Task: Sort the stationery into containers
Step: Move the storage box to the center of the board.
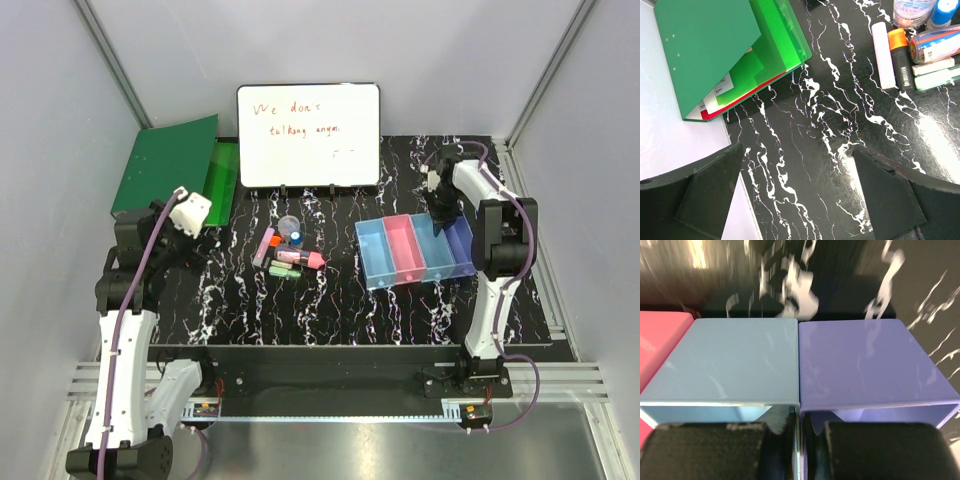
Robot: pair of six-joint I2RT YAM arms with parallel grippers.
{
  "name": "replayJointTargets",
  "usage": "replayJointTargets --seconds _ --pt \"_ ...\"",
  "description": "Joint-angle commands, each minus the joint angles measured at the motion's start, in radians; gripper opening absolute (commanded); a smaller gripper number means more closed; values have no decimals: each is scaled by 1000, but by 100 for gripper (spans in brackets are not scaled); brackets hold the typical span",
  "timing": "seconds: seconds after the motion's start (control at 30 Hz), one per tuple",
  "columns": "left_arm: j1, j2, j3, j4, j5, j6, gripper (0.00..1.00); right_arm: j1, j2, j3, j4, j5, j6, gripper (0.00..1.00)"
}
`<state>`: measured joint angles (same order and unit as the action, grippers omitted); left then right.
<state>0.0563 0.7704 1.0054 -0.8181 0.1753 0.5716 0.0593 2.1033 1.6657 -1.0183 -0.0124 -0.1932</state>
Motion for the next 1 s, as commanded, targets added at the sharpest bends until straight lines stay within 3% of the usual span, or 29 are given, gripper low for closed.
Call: replayJointTargets --seconds 0.0,0.3,0.77,0.87,0.9,0.97 --pt "4 15 16 36 29 5 99 19 61 135 106 -35 132 0" --pt "4 35 12 34 46 11 99 76 187 345 118 -124 339 0" --pt "1 47 19 31 70 11 99 186 268 445 136 -141 368 1" --pt "0 44 13 34 72 13 99 186 242 418 144 -126 342 20" --pt "0 41 6 34 72 14 99 186 229 399 168 -124 330 37" --pt "0 36 -2 36 79 17 99 186 183 332 201 -129 318 55"
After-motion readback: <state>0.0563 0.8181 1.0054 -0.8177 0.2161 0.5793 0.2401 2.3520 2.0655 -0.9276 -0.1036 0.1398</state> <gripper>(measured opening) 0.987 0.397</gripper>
